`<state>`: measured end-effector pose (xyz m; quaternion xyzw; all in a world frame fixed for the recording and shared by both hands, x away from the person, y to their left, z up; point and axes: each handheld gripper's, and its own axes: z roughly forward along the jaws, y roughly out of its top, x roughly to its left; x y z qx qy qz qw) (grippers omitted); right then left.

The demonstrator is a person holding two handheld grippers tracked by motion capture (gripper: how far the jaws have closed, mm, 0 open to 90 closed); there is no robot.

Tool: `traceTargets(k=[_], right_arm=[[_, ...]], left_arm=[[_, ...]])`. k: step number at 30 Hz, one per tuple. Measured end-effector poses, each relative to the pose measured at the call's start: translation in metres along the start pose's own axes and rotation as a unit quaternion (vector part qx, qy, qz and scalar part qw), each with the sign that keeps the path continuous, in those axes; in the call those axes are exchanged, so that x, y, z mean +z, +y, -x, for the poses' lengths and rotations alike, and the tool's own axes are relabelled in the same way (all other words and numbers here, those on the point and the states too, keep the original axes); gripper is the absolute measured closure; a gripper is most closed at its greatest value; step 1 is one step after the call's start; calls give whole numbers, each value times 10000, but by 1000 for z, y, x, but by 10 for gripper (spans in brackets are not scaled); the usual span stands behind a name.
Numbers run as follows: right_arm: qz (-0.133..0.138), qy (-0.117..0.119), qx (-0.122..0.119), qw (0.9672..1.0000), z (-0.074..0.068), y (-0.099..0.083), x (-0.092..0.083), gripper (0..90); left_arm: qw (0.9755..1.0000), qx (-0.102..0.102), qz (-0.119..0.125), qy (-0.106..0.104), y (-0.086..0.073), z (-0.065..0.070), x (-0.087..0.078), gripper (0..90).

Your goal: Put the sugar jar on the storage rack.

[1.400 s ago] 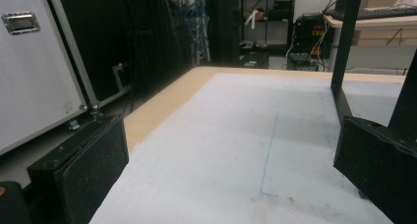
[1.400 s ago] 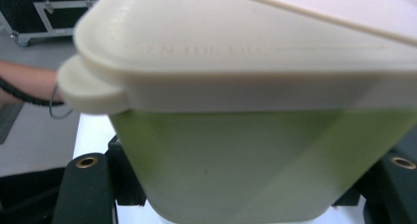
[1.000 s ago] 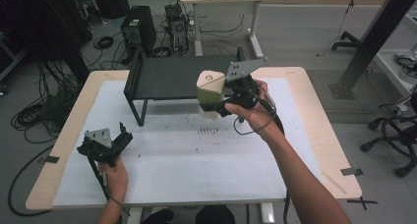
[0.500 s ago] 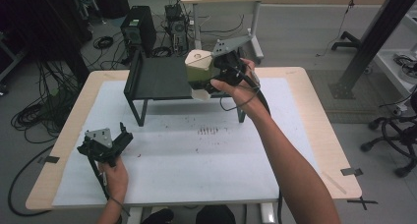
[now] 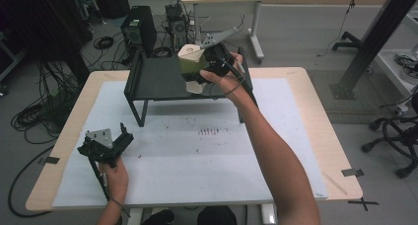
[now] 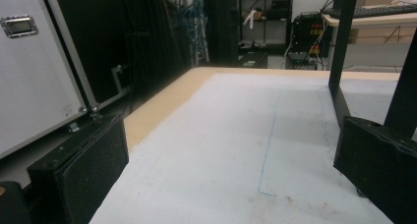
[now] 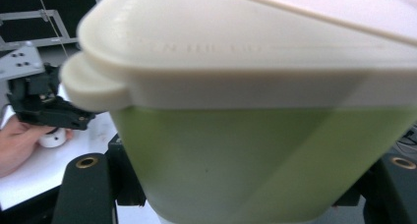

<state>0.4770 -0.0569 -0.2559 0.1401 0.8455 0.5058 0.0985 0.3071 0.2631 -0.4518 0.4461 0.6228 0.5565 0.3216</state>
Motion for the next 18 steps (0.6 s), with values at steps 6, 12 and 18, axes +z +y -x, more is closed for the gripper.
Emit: traceTargets(k=[6, 12, 18], right_arm=[[-52, -154, 93, 9998, 10, -3, 11, 292], [-29, -328, 218, 9992, 20, -7, 17, 292], [-99, -335, 240, 9991, 25, -10, 26, 292]], left_arm=[[10000, 28, 0, -9, 0, 0, 0, 2], [10000, 44, 1, -8, 0, 1, 0, 2], [10000, 40, 3, -7, 0, 1, 0, 2]])
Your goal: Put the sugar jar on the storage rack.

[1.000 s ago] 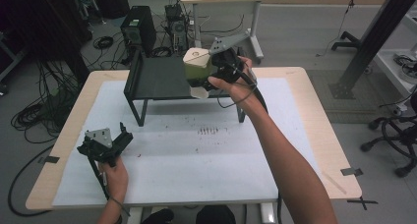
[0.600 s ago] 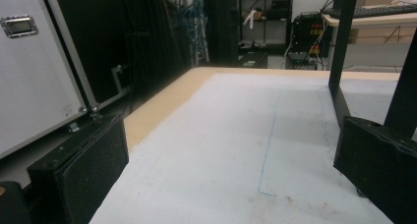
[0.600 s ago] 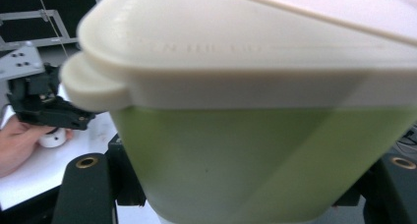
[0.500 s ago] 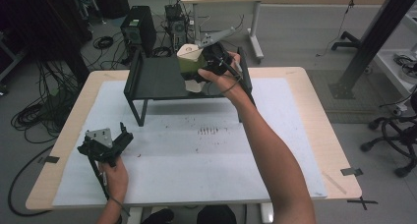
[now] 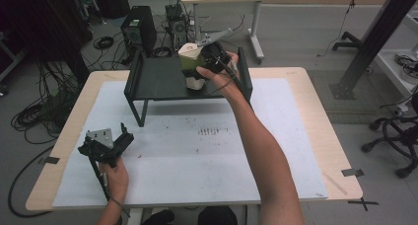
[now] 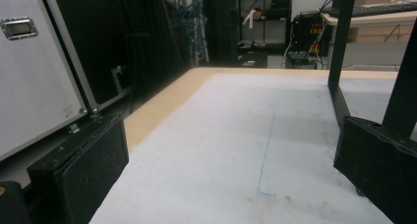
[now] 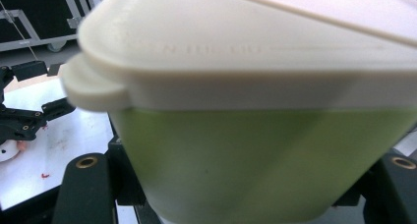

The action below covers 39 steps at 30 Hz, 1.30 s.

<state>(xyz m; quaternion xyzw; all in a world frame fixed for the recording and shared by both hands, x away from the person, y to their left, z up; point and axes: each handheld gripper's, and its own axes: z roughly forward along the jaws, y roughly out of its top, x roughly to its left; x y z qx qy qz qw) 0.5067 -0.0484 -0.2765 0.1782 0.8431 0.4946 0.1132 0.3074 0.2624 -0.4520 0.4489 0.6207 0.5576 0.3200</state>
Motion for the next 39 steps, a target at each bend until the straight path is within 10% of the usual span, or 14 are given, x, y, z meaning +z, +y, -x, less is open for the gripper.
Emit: traceTargets(k=[39], right_arm=[[-9, -35, 115, 9999, 5, -5, 12, 288]], left_arm=[[10000, 49, 9, -10, 0, 1, 0, 2]])
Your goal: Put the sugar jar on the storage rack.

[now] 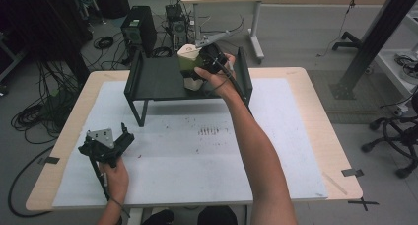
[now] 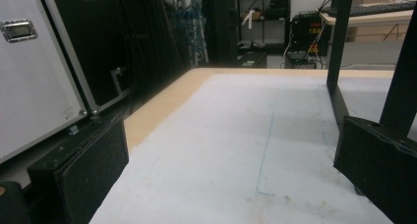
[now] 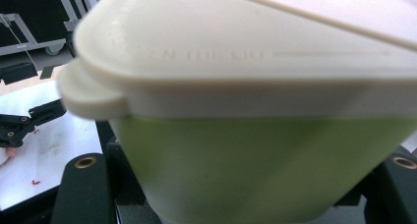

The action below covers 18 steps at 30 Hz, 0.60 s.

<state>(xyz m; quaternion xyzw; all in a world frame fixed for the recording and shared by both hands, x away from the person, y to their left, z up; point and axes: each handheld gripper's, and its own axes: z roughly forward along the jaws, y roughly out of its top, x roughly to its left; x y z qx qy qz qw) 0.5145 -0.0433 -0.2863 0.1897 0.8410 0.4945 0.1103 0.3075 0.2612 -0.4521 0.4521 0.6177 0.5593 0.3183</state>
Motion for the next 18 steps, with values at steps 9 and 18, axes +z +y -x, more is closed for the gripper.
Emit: traceTargets(k=[9, 18], right_arm=[[-24, -13, -56, 10000, 0, 1, 0, 286], [-25, -14, -73, 10000, 0, 1, 0, 285]], left_arm=[[10000, 54, 18, -13, 0, 1, 0, 2], [10000, -6, -4, -7, 0, 0, 0, 2]])
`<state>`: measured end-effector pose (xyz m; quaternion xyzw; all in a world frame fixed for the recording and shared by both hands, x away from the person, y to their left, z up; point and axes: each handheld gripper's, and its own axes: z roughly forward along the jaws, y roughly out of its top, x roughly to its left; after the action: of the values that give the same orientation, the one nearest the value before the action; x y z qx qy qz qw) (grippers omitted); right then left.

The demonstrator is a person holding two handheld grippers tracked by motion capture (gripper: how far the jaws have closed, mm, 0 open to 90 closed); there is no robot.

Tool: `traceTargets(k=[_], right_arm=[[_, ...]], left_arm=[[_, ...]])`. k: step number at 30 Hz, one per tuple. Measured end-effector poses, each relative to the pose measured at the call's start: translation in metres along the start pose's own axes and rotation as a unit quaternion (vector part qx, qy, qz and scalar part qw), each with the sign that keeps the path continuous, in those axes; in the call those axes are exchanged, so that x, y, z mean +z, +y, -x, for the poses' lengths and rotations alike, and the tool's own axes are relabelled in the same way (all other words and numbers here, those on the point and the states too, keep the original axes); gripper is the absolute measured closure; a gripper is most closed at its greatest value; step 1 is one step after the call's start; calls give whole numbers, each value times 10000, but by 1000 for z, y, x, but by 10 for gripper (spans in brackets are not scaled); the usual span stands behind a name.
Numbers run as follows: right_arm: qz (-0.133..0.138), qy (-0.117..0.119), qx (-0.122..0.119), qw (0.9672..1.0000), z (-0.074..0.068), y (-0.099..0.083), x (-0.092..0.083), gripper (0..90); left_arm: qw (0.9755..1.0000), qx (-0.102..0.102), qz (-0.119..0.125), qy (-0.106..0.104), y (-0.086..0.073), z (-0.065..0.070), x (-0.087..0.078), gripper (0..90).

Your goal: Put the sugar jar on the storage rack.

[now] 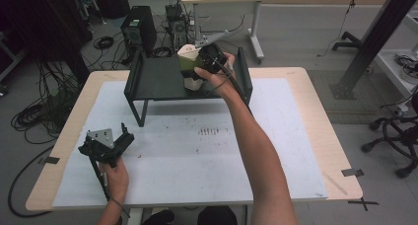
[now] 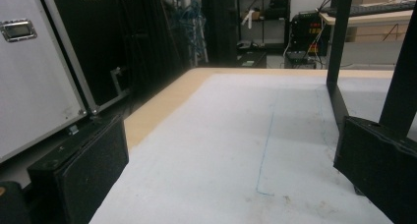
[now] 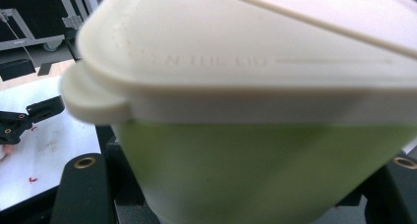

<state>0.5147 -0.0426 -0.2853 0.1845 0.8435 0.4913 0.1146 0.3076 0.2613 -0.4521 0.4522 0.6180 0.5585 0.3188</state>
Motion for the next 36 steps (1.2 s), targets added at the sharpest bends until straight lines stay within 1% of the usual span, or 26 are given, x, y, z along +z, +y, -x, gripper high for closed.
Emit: traceTargets(k=[11, 36], right_arm=[[-23, -13, -29, 10000, 0, 1, 0, 284], [-26, -13, -60, 10000, 0, 1, 0, 281]], left_arm=[[10000, 42, 5, 0, 0, 1, 0, 2], [10000, 44, 8, 1, 0, 1, 0, 2]])
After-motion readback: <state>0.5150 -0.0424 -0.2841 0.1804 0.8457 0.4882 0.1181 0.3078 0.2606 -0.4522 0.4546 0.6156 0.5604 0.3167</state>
